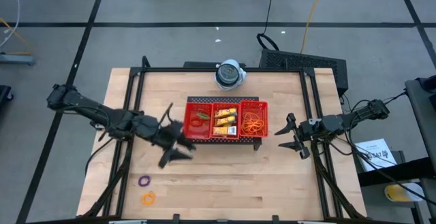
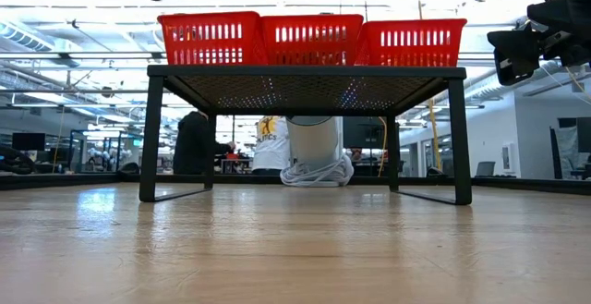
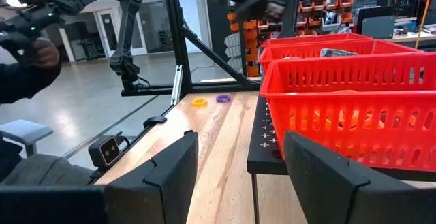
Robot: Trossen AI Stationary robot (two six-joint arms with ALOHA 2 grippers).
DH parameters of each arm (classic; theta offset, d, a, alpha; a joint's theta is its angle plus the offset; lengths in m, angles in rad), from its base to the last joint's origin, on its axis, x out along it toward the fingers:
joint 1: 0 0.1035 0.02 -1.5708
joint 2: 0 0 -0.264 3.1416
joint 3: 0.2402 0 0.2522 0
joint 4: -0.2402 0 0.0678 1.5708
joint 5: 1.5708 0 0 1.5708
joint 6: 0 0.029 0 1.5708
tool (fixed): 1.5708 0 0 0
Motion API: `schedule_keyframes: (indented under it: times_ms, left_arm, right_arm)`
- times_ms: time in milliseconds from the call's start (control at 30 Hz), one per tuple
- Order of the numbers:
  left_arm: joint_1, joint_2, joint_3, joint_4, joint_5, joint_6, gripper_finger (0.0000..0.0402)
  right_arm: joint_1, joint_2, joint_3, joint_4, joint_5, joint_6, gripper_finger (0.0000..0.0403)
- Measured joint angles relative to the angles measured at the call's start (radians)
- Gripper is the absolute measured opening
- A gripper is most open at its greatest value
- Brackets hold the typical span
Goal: Pick & Place Office Desk Supplies
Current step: Put the violet spring keychain into the left red bin
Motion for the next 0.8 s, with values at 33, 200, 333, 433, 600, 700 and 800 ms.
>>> schedule_keyframes:
  times_ms: [33,200,333,433,600,700,800]
  left_arm:
    - [-0.026,0.002,0.000,-0.005,0.022,-0.007,0.0225]
    - [-0.174,0.043,0.001,-0.008,-0.039,-0.090,0.0225]
    - [-0.296,0.079,0.000,-0.067,-0.177,-0.176,0.0225]
    - [-0.370,0.097,0.001,-0.195,-0.264,-0.325,0.0225]
    - [-0.455,0.157,0.001,-0.475,-0.260,-0.733,0.0225]
    - [-0.508,0.196,0.000,-0.617,-0.166,-0.988,0.0225]
    - [-0.553,0.249,0.000,-0.705,-0.088,-1.181,0.0225]
  right_arm:
    - [0.000,0.000,0.000,0.000,0.000,0.000,0.0206]
    - [0.000,0.000,0.000,-0.001,0.000,0.000,0.0206]
    - [0.000,0.000,0.000,-0.001,0.000,0.000,0.0206]
    - [0.000,0.000,0.000,-0.001,0.000,0.000,0.0206]
    - [0.000,0.000,0.000,-0.001,0.000,0.000,0.0206]
    - [0.000,0.000,0.000,-0.001,0.000,0.000,0.0206]
    - [0.000,0.000,0.000,-0.001,0.000,0.000,0.0206]
